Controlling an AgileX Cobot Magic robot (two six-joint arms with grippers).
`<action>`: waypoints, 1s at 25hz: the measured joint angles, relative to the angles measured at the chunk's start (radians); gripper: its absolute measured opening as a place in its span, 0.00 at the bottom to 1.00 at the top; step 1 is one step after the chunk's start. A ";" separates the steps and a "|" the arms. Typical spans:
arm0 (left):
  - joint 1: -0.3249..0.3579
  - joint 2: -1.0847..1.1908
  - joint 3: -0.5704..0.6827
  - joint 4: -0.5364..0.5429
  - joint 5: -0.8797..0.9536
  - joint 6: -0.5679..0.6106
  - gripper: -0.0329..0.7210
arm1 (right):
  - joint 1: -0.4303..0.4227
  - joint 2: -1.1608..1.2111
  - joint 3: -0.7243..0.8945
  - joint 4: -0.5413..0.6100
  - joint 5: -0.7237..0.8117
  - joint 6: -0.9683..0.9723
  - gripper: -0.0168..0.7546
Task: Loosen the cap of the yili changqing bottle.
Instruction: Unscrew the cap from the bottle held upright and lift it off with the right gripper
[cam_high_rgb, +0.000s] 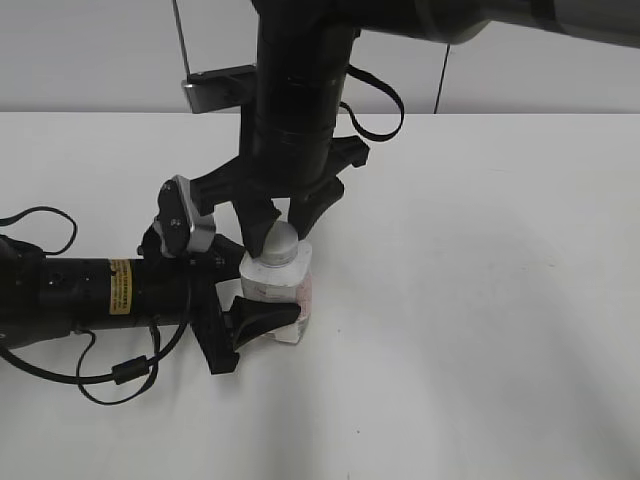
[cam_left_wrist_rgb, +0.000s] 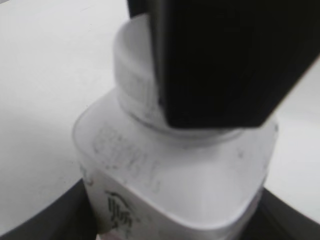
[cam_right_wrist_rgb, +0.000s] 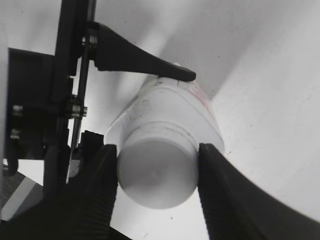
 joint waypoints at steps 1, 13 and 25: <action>0.000 0.000 0.000 0.000 0.000 0.000 0.64 | 0.000 0.000 0.000 0.000 0.000 -0.012 0.53; 0.000 0.000 0.000 0.003 0.002 0.003 0.64 | 0.000 0.000 0.000 0.017 -0.001 -0.713 0.53; 0.000 0.000 0.000 0.007 0.005 0.004 0.64 | 0.000 0.000 0.000 0.031 -0.001 -1.147 0.52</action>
